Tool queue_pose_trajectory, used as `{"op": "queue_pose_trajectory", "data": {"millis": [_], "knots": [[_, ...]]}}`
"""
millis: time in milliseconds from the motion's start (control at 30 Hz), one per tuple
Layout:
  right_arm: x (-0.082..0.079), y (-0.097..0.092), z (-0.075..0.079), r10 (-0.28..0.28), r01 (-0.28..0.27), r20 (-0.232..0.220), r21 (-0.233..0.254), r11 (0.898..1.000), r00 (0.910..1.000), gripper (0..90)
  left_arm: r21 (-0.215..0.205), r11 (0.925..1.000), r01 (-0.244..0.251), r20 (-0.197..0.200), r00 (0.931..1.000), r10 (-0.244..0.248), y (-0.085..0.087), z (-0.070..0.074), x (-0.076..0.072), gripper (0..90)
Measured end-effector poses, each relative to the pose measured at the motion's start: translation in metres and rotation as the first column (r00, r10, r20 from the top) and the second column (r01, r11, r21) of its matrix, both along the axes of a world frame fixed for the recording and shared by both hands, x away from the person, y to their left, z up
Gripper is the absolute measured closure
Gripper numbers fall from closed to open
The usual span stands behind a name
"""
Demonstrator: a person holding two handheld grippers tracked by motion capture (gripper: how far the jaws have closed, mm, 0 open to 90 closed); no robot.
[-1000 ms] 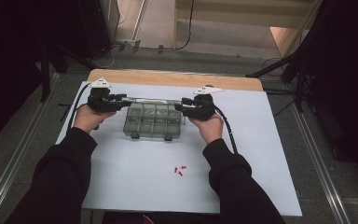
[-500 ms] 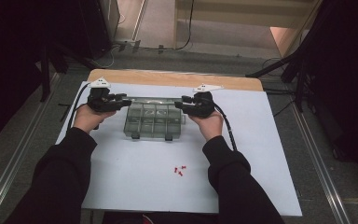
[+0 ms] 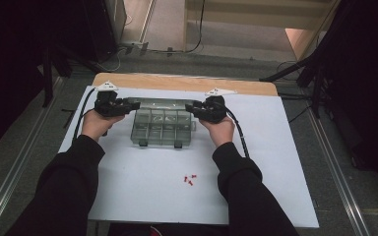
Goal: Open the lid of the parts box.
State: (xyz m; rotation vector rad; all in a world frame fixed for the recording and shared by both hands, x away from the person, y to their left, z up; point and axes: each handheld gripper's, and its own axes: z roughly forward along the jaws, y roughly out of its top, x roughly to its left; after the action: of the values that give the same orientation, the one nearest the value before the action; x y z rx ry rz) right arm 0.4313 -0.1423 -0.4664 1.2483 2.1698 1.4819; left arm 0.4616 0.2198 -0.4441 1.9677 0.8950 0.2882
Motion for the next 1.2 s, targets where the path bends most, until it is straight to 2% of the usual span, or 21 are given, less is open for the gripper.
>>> {"op": "queue_pose_trajectory", "data": {"millis": [133,233,367,567,667,800,1000,1200], "knots": [[0.002,-0.002,-0.002,-0.008,0.009,-0.006,0.020,1.000,0.9999,62.4,-0.014,0.9998,-0.014,-0.002,0.9999,0.014,0.000,-0.002,0.002,57.7],[0.003,-0.001,-0.004,-0.008,0.008,-0.004,0.013,1.000,1.0000,61.4,-0.009,0.9997,-0.021,-0.006,0.9998,0.021,-0.001,-0.004,0.003,57.7],[0.005,0.001,-0.007,-0.014,0.014,-0.002,-0.003,1.000,0.9999,60.2,-0.029,0.9989,-0.037,-0.024,0.9990,0.036,-0.002,-0.005,0.005,57.7],[0.009,0.000,-0.009,-0.023,0.023,-0.012,-0.003,1.000,0.9997,61.2,-0.039,0.9985,-0.039,-0.024,0.9990,0.038,-0.002,-0.005,0.005,57.9],[0.011,0.001,-0.009,-0.025,0.025,-0.017,0.000,1.000,0.9995,61.1,-0.030,0.9990,-0.034,-0.023,0.9992,0.033,-0.001,-0.004,0.004,57.9],[0.012,0.000,-0.008,-0.020,0.021,-0.029,0.004,1.000,0.9994,61.2,-0.049,0.9984,-0.028,-0.008,0.9996,0.027,0.000,-0.002,0.003,57.9],[0.016,0.000,-0.008,-0.027,0.027,-0.025,0.017,0.999,0.9993,60.4,-0.057,0.9970,-0.052,-0.008,0.9986,0.052,-0.002,-0.004,0.006,58.0],[0.017,0.002,-0.010,-0.045,0.045,-0.015,0.013,0.999,0.9989,60.1,-0.068,0.9945,-0.079,-0.025,0.9966,0.078,-0.003,-0.009,0.010,58.0]]}}
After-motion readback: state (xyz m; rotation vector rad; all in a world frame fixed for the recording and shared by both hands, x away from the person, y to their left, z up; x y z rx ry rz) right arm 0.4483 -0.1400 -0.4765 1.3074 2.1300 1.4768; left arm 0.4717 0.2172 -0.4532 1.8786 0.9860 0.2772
